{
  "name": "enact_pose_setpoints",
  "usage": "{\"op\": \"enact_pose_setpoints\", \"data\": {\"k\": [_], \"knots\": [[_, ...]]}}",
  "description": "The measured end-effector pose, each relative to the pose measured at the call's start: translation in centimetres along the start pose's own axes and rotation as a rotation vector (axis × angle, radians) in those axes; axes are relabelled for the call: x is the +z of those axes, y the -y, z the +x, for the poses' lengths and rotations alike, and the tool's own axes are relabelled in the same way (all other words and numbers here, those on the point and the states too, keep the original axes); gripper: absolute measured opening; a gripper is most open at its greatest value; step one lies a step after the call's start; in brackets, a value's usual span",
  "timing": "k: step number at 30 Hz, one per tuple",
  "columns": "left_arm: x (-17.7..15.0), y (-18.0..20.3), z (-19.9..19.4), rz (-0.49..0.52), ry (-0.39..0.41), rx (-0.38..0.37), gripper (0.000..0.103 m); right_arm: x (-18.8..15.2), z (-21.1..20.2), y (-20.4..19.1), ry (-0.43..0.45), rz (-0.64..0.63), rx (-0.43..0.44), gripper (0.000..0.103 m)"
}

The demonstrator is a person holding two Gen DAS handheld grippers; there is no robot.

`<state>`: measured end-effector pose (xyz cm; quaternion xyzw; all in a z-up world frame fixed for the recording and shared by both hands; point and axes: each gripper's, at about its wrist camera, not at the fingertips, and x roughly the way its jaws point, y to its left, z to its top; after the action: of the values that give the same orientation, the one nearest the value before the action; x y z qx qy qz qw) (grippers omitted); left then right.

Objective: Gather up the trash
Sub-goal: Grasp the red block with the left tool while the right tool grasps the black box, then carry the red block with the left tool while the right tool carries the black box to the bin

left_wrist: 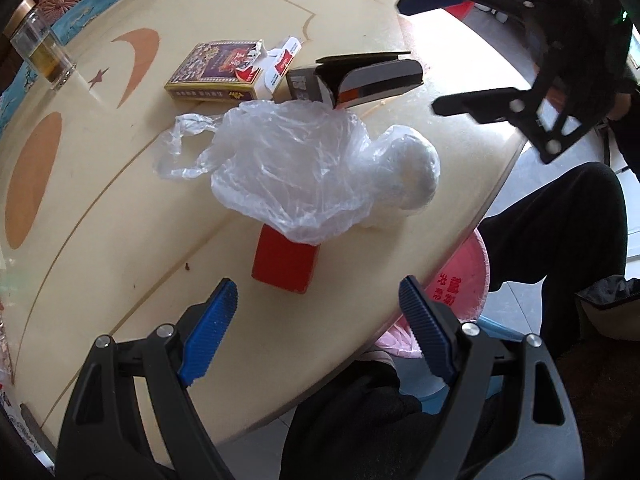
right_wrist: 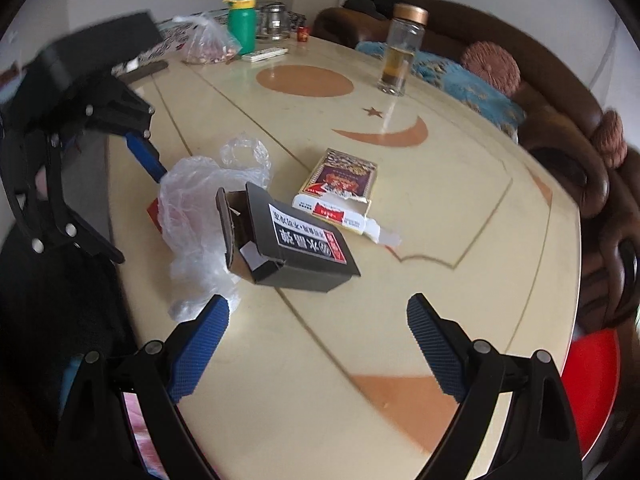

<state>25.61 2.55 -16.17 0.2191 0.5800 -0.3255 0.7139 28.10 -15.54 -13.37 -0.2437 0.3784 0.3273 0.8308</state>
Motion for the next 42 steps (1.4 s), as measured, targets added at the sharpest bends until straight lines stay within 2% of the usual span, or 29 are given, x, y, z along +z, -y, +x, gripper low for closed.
{"op": "enact_pose_setpoints", "data": {"k": [4, 7, 9, 15, 22, 25, 26, 33, 37, 42], "knots": [[0.0, 0.1, 0.0, 0.017, 0.012, -0.032, 0.081, 0.2, 1.3, -0.7, 0.012, -0.079, -0.012, 0.088], [0.3, -0.3, 0.2, 0.018, 0.017, -0.055, 0.081, 0.3, 2.0, -1.2, 0.017, -0.131, -0.026, 0.079], [0.4, -0.4, 0.4, 0.014, 0.013, -0.063, 0.081, 0.4, 2.4, -1.5, 0.022, -0.164, -0.027, 0.078], [0.4, -1.6, 1.1, -0.003, 0.009, -0.086, 0.081, 0.3, 3.3, -2.2, 0.044, -0.24, -0.055, 0.066], [0.9, -2.7, 1.2, -0.003, 0.019, -0.111, 0.066, 0.5, 3.3, -2.7, 0.093, -0.311, -0.107, 0.055], [1.1, -3.2, 1.0, -0.009, 0.019, -0.106, 0.059, 0.6, 3.5, -2.8, 0.099, -0.322, -0.118, 0.031], [1.3, -3.3, 0.8, -0.011, 0.02, -0.106, 0.054, 0.6, 3.5, -2.8, 0.099, -0.318, -0.116, 0.03], [1.8, -4.1, 0.5, -0.026, 0.021, -0.093, 0.044, 0.6, 3.2, -2.5, 0.101, -0.285, -0.126, 0.029], [1.7, -4.3, 0.5, -0.035, 0.02, -0.072, 0.036, 0.6, 3.0, -2.3, 0.1, -0.268, -0.153, 0.027], [1.6, -4.2, 0.4, -0.032, 0.02, -0.049, 0.035, 0.8, 2.6, -2.0, 0.099, -0.24, -0.184, 0.026]]}}
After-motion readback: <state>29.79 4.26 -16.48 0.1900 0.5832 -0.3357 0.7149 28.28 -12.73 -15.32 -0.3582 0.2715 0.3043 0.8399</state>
